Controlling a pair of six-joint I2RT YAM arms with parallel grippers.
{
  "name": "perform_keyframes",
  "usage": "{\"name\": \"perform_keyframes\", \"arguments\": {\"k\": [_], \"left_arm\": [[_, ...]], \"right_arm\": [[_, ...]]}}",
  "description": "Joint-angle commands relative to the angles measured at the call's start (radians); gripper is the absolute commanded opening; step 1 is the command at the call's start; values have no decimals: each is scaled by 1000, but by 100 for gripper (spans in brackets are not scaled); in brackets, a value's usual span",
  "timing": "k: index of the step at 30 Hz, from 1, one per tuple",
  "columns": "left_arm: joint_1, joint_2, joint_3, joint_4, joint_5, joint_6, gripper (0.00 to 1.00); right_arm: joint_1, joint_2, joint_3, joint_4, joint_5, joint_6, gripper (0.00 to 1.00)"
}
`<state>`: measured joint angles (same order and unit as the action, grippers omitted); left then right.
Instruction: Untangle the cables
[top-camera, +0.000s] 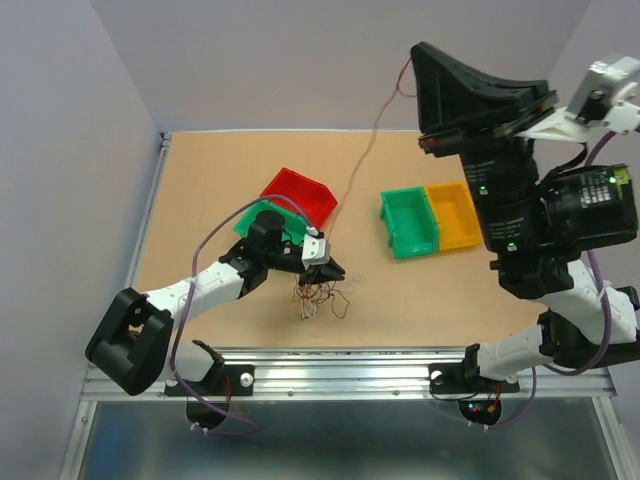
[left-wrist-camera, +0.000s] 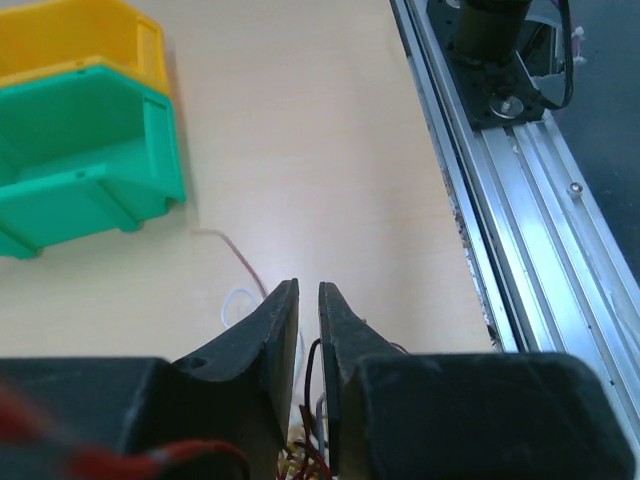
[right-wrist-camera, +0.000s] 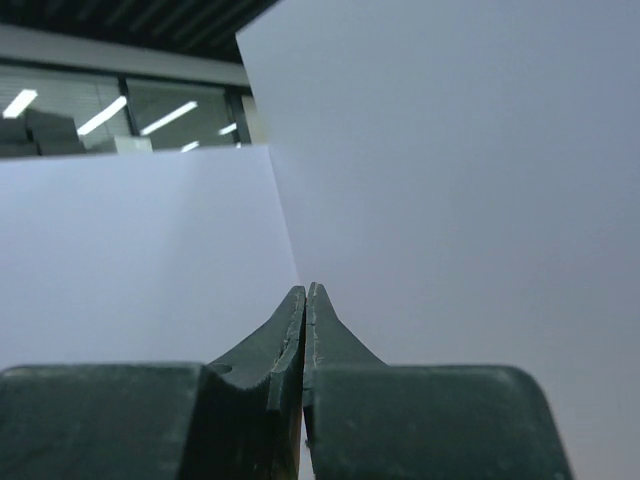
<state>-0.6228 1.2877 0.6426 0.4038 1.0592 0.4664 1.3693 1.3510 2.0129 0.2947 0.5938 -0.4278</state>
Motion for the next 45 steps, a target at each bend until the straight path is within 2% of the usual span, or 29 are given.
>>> {"name": "perform_keyframes", "arguments": {"k": [1, 8, 13, 16, 19, 22, 23, 25, 28, 32, 39, 45], "left_arm": [[-17, 27, 38, -16, -24, 43, 25], [-49, 136, 86, -97, -62, 77, 26], [-66, 185, 114, -117, -96, 80, 26], [-69, 188, 124, -118, -108, 72, 26], [-68, 148, 126, -112, -111, 51, 26], [-51, 81, 109, -96, -133, 29, 36], [-39, 38, 98, -61, -148, -3, 43], [-6, 4, 77, -36, -188, -47, 51], [57, -30, 74, -23, -251, -78, 55], [152, -39, 78, 1, -216, -150, 66], [236, -56, 65, 36, -294, -184, 70], [258, -88, 42, 70, -357, -199, 71]], "right_arm": [[7, 22, 133, 161, -86, -89, 1], [7, 111, 340, 248, -140, -201, 1], [7, 80, 302, 382, -213, -265, 0], [7, 62, 299, 382, -193, -244, 1], [7, -36, 118, 424, -178, -232, 1], [8, -133, -81, 481, -151, -221, 1], [7, -151, -120, 497, -125, -216, 1], [7, -211, -237, 509, -117, -209, 1], [7, -256, -351, 506, -65, -193, 1], [7, -271, -495, 505, 9, -244, 1], [-27, -190, -597, 521, 132, -362, 1], [-182, -125, -603, 498, 201, -313, 1]]}}
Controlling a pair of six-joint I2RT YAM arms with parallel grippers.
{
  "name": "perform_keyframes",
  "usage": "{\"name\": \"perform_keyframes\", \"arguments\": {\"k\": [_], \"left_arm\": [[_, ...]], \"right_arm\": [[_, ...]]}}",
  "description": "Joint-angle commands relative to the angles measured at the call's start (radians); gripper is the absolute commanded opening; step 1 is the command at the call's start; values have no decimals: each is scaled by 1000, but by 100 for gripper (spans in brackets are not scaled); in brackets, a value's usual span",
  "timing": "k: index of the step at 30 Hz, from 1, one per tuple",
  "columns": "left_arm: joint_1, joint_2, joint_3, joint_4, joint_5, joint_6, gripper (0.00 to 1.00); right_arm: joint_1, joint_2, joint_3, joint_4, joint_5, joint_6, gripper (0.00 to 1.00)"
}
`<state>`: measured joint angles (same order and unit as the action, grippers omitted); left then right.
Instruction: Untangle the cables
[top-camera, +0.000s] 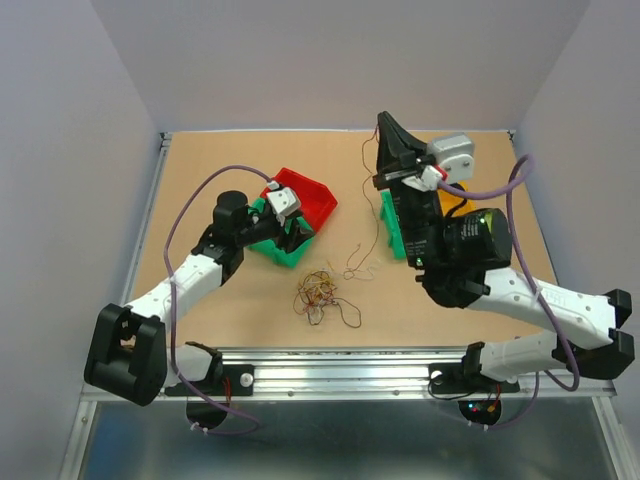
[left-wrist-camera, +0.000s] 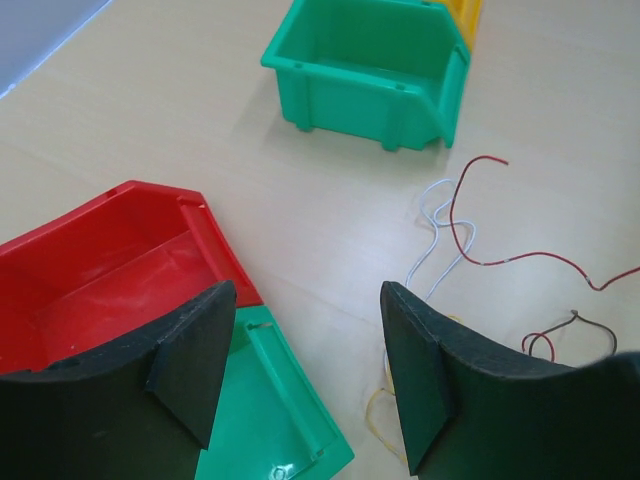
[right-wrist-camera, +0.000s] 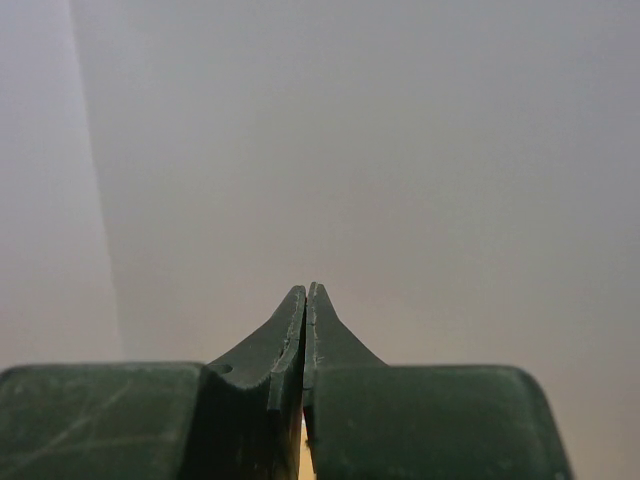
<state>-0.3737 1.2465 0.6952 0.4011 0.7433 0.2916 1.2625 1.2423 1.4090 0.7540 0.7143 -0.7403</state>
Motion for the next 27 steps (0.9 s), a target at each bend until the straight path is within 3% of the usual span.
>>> {"name": "perform_keyframes", "arguments": {"k": [1, 5, 11, 20, 27], "left_arm": [[9, -48, -13, 71, -38, -22, 71], [10, -55, -17, 76, -39, -17, 71], [10, -47, -19, 74, -29, -11, 71], [10, -42, -19, 74, -22, -9, 71], [10, -27, -13, 73, -19, -5, 71]], "right_arm": [[-133, 5, -8, 27, 85, 18, 1], [-306, 28, -68, 5, 51, 134, 1], [-553, 37, -91, -156, -70, 415, 1], [-715, 77, -44, -261, -185, 602, 1], [-730, 98, 96, -343, -208, 621, 1]]}}
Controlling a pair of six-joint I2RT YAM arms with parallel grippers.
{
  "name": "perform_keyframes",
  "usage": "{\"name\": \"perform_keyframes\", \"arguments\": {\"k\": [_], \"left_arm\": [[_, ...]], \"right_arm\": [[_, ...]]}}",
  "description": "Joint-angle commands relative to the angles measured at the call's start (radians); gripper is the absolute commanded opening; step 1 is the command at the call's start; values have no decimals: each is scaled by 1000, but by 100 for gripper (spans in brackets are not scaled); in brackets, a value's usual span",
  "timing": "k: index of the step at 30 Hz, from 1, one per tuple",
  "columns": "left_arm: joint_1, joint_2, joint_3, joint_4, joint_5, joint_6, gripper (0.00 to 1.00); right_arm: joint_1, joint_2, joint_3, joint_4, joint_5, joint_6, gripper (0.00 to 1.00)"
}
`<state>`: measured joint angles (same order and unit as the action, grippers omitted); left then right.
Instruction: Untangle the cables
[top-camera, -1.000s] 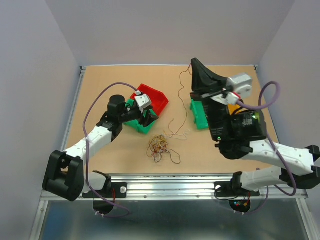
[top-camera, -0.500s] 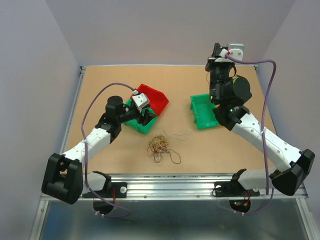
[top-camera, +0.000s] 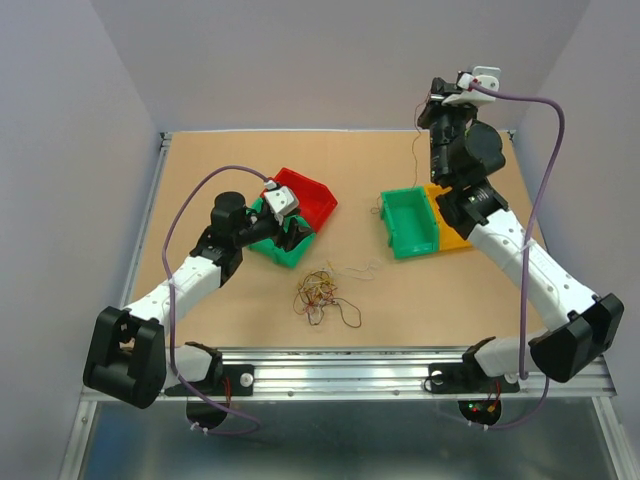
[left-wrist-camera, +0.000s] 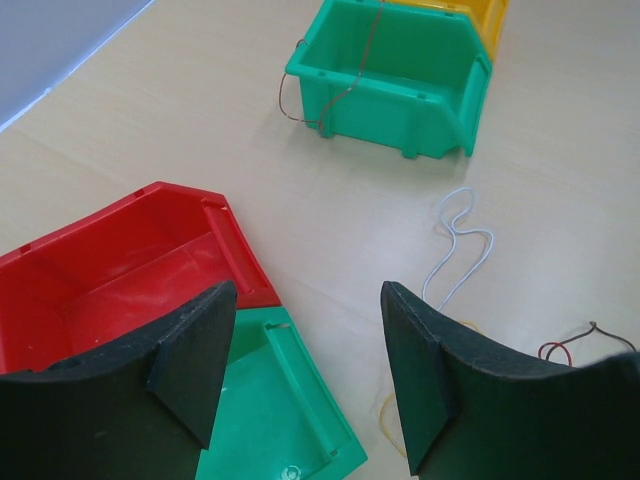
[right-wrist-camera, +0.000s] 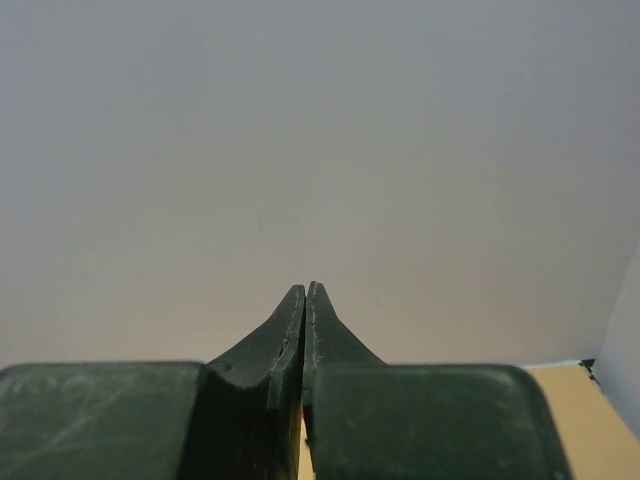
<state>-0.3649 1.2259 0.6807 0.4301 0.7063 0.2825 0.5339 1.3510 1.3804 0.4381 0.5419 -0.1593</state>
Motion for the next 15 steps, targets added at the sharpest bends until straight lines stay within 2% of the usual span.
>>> {"name": "perform_keyframes", "arguments": {"k": [1, 7, 15], "left_arm": [[1, -6, 2, 42, 21, 3, 71], [1, -5, 5, 39, 25, 3, 71], [3, 4, 8, 36, 30, 3, 71]], "right_arm": [[-2, -6, 141, -36, -37, 41, 1], [-2, 19, 287, -117, -72, 44, 1], [-2, 10, 316, -127, -39, 33, 1]]}}
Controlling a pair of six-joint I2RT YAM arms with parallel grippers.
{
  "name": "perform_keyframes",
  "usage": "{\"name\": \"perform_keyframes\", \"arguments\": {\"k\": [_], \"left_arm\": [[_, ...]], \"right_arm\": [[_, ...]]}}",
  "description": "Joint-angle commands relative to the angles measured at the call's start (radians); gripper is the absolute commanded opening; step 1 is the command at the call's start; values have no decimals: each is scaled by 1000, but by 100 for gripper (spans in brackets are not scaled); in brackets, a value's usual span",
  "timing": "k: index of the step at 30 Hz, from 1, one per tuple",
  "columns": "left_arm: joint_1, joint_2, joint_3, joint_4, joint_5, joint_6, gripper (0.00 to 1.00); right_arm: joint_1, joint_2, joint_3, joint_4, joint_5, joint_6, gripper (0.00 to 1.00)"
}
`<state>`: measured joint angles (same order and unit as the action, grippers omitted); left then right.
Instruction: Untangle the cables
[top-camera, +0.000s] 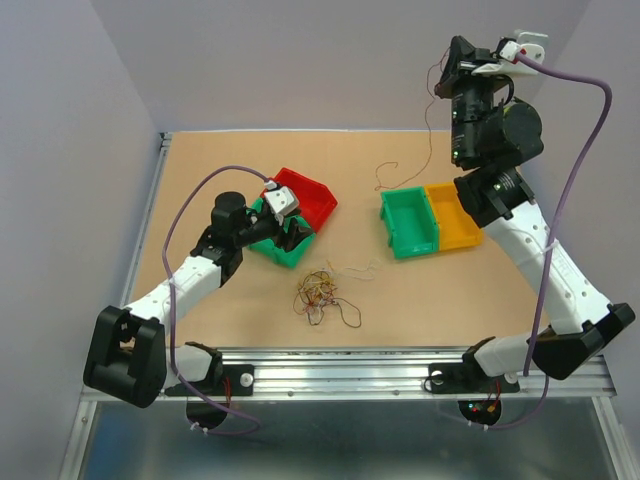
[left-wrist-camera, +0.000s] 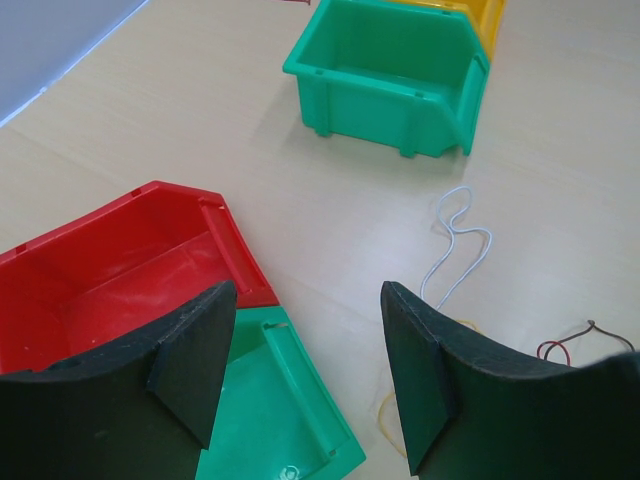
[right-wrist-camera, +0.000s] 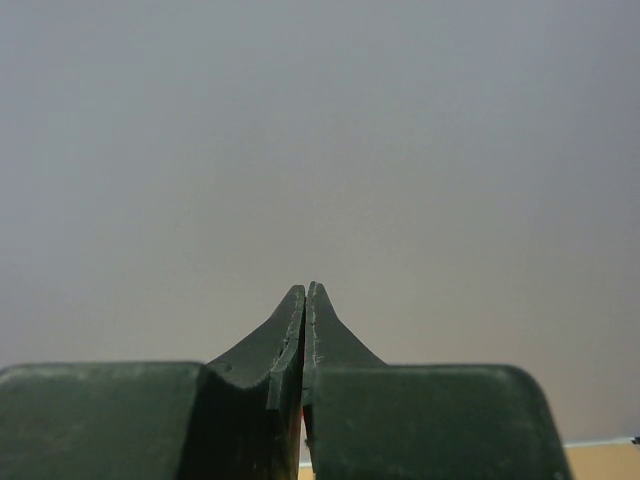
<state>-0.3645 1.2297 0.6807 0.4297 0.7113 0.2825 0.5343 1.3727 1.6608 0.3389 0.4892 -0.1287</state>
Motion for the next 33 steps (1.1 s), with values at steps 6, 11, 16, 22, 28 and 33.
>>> {"name": "perform_keyframes", "arguments": {"k": [6, 11, 16, 22, 28, 33], "left_arm": [[1, 7, 14, 32, 31, 4, 71], [1, 8, 14, 30, 36, 3, 71], [1, 14, 19, 26, 39, 4, 71], [1, 19, 22, 21, 39, 7, 71], [1, 14, 20, 18, 39, 14, 71], [1, 13, 20, 15, 39, 18, 71]], "right_arm": [[-2, -44, -27, -12, 64, -11, 1], [-3, -119, -169, 57, 83, 3, 1], [-10, -169, -320, 120, 97, 1, 1], [-11, -239, -519, 232, 94, 56, 1], [-13, -248, -628, 252, 26, 96, 1], [-13, -231, -700, 265, -18, 126, 1]]}}
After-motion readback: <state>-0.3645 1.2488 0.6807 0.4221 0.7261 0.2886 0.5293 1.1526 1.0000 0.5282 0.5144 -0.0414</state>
